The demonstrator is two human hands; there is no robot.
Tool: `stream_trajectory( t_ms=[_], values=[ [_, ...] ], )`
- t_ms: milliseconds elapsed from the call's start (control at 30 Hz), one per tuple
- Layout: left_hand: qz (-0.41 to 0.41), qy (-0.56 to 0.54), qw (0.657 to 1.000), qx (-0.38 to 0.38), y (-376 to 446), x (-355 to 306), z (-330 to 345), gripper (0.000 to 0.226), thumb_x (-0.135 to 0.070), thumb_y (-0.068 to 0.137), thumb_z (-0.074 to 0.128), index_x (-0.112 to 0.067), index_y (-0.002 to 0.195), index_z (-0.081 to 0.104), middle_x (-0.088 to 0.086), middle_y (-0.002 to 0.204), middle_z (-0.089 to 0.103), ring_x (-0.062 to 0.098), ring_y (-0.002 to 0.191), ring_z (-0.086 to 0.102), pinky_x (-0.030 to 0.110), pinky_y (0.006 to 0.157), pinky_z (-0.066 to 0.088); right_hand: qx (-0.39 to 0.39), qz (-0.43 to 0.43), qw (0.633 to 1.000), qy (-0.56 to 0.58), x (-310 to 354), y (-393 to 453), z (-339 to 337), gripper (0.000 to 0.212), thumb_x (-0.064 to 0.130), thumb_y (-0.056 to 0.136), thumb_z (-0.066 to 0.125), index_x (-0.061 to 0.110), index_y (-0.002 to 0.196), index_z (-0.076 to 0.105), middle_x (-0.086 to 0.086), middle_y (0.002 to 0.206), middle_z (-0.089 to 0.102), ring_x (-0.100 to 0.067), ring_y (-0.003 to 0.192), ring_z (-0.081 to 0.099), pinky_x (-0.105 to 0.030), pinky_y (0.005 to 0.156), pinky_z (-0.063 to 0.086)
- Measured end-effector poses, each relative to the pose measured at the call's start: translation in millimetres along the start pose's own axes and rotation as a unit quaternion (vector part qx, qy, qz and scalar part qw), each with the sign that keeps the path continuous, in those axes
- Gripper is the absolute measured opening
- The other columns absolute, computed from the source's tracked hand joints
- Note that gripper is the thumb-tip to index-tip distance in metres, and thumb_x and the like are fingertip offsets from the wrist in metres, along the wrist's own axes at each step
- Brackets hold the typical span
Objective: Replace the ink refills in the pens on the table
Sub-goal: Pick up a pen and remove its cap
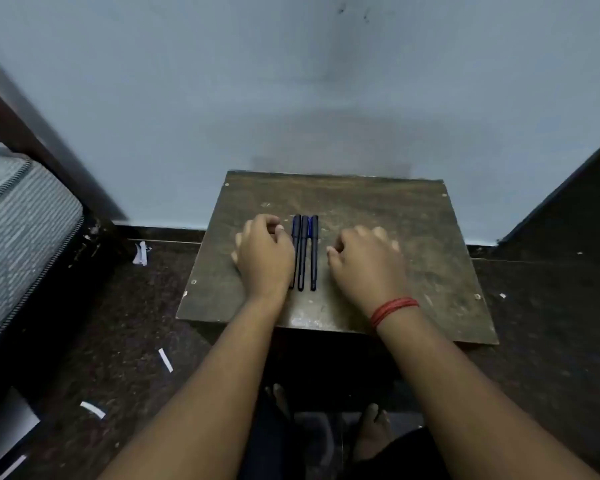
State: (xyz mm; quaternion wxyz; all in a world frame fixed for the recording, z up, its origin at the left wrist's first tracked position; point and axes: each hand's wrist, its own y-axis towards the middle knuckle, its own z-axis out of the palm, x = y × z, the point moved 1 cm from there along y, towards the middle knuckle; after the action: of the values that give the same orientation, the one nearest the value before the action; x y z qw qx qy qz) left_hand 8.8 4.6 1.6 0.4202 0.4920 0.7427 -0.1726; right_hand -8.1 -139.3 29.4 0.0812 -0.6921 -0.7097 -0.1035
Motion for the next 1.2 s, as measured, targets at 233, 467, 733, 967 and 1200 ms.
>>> stream_trajectory(
  t_ms=[233, 467, 733, 967, 1200],
  values=[
    [0.050, -0.037, 0.998, -0.018, 23, 4, 14, 0.013, -0.026, 0.090, 0.053, -0.027, 0.101, 0.061, -0.013, 0.100, 0.059, 0.016, 0.104, 0.053, 0.050, 0.099, 0.042, -0.026, -0.011, 0.999, -0.037, 20, 21, 34, 0.033, 0.047, 0.094, 0.047, 0.020, 0.105, 0.062, -0.001, 0.110, 0.065, -0.027, 0.109, 0.052, -0.046, 0.092, 0.040],
    [0.071, -0.049, 0.996, -0.009, 20, 2, 16, 0.011, -0.024, 0.087, 0.054, -0.027, 0.096, 0.060, -0.016, 0.095, 0.057, 0.015, 0.101, 0.051, 0.048, 0.094, 0.045, -0.024, 0.012, 0.999, -0.025, 14, 25, 32, 0.030, 0.039, 0.091, 0.046, 0.016, 0.098, 0.064, -0.007, 0.102, 0.069, -0.030, 0.103, 0.057, -0.042, 0.087, 0.042],
    [-0.027, -0.176, 0.976, 0.124, 7, -18, 23, 0.016, -0.032, 0.098, 0.055, -0.019, 0.101, 0.063, -0.004, 0.097, 0.067, 0.012, 0.087, 0.064, 0.036, 0.082, 0.055, -0.016, 0.089, 0.967, 0.237, -9, 25, -3, 0.028, 0.039, 0.087, 0.057, 0.015, 0.075, 0.059, 0.001, 0.067, 0.064, -0.019, 0.065, 0.061, -0.034, 0.061, 0.050],
    [-0.108, -0.312, 0.910, 0.250, 1, -36, 20, 0.025, -0.026, 0.100, 0.056, -0.011, 0.089, 0.073, 0.015, 0.087, 0.074, 0.022, 0.075, 0.069, 0.034, 0.063, 0.057, 0.011, 0.016, 0.955, 0.297, -8, 23, -7, 0.021, 0.034, 0.092, 0.061, 0.019, 0.078, 0.060, 0.007, 0.073, 0.063, -0.005, 0.066, 0.057, -0.023, 0.055, 0.036],
    [0.109, -0.104, 0.970, 0.193, 4, -32, 15, 0.011, -0.025, 0.100, 0.055, -0.022, 0.093, 0.061, -0.011, 0.075, 0.060, 0.004, 0.066, 0.055, 0.020, 0.059, 0.044, -0.029, 0.015, 0.889, 0.457, -44, 35, -20, 0.021, 0.042, 0.098, 0.056, 0.023, 0.094, 0.061, -0.005, 0.084, 0.066, -0.008, 0.070, 0.058, -0.028, 0.063, 0.047]
  ],
)
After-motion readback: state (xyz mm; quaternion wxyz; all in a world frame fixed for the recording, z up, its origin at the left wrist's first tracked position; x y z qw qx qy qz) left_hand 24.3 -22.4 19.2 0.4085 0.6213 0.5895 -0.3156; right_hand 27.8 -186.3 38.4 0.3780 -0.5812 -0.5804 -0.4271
